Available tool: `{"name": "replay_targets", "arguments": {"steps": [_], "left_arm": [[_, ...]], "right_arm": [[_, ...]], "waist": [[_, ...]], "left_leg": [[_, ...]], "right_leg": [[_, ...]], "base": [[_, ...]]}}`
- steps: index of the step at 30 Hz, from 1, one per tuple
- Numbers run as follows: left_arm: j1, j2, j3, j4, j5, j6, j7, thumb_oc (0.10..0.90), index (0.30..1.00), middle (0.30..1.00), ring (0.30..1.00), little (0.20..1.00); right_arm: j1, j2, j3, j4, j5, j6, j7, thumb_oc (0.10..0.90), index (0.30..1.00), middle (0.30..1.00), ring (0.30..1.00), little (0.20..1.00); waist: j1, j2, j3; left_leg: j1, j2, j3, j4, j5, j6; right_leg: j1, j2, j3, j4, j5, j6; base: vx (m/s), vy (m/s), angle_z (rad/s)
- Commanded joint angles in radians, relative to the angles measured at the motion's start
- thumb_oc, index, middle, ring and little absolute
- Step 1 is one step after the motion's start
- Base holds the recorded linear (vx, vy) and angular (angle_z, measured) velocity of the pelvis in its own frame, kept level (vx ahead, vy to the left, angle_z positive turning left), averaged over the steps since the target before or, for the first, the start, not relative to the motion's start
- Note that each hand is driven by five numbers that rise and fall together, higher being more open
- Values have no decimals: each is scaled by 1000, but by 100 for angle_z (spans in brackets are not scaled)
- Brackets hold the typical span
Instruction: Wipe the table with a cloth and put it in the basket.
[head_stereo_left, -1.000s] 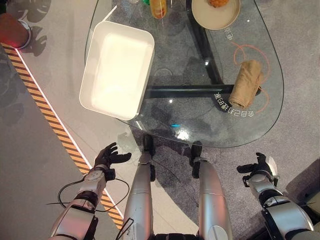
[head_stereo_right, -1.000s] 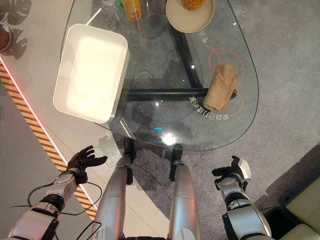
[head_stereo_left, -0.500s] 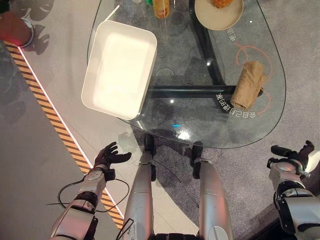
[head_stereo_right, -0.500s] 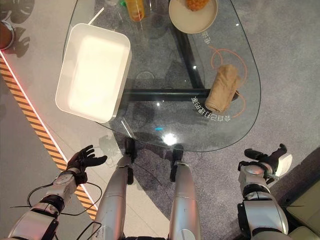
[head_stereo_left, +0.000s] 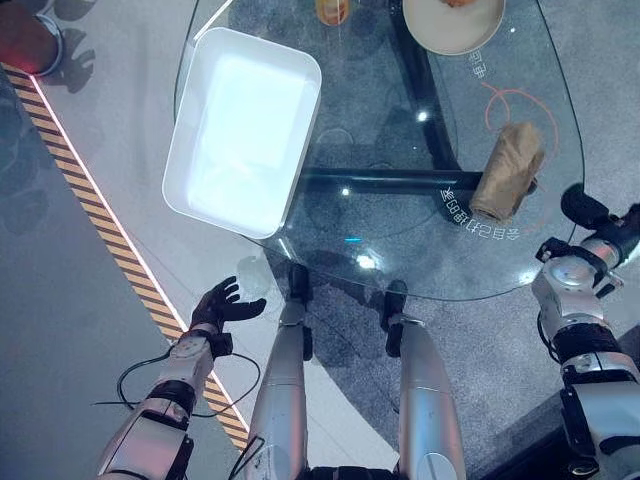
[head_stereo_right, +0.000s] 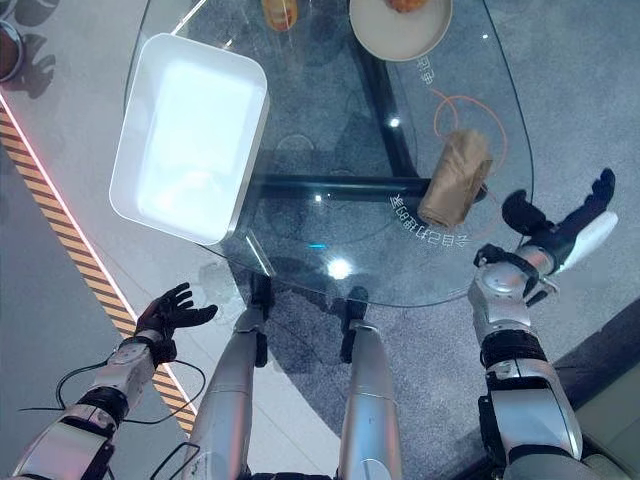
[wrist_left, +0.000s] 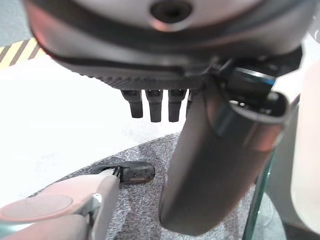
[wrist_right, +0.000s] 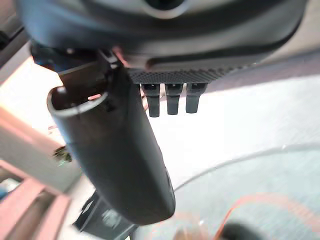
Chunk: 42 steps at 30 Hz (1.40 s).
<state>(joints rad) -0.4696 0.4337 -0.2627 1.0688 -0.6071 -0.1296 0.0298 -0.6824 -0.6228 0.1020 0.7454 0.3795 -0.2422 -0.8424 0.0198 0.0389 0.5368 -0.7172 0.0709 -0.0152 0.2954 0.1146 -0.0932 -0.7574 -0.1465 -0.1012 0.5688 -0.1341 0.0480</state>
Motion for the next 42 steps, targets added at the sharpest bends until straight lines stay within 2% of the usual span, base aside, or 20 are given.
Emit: {"name": "replay_targets", "arguments": {"steps": [1, 11, 22, 28, 42], "left_arm": [[51, 46, 28, 19, -24, -6, 30, 800, 900, 900, 900, 900], [45, 13, 23, 27, -13, -21, 32, 800, 900, 900, 900, 900], [22, -15, -1, 46, -4, -31, 35, 800, 900, 900, 900, 900], [15, -26, -8, 42, 0, -27, 46, 800, 900, 900, 900, 900], [-9, -48, -31, 50, 5, -17, 64, 800, 900, 900, 900, 900]], "right_arm": [[10, -55, -7, -108, -85, -61, -56, 800, 900, 900, 900, 900], [-10, 38, 65, -173, -107, -22, -25, 800, 900, 900, 900, 900], [-64, 102, 97, 9, 22, -57, -8, 800, 900, 900, 900, 900], [-66, 128, 89, 65, 60, -44, -6, 800, 900, 900, 900, 900], [-104, 172, 105, 155, 151, -46, 104, 800, 900, 900, 900, 900]], "waist": [[-25, -10, -17], [-23, -1, -17], [-7, 15, -17], [-6, 18, -17], [2, 29, -17]], "left_leg": [[14, -43, 12, 113, -154, 36], [26, -51, 22, 97, -150, 34], [38, -57, 29, 85, -149, 33], [42, -61, 30, 82, -148, 35], [46, -66, 32, 71, -140, 35]], "right_leg": [[35, 20, 4, -115, 84, 27], [45, 19, 4, -129, 80, 20], [57, 15, -5, -138, 79, 13], [56, 17, -4, -134, 78, 11], [54, 17, -7, -135, 81, 11]], "base": [[0, 0, 0], [0, 0, 0], [0, 0, 0], [0, 0, 0], [0, 0, 0]]}}
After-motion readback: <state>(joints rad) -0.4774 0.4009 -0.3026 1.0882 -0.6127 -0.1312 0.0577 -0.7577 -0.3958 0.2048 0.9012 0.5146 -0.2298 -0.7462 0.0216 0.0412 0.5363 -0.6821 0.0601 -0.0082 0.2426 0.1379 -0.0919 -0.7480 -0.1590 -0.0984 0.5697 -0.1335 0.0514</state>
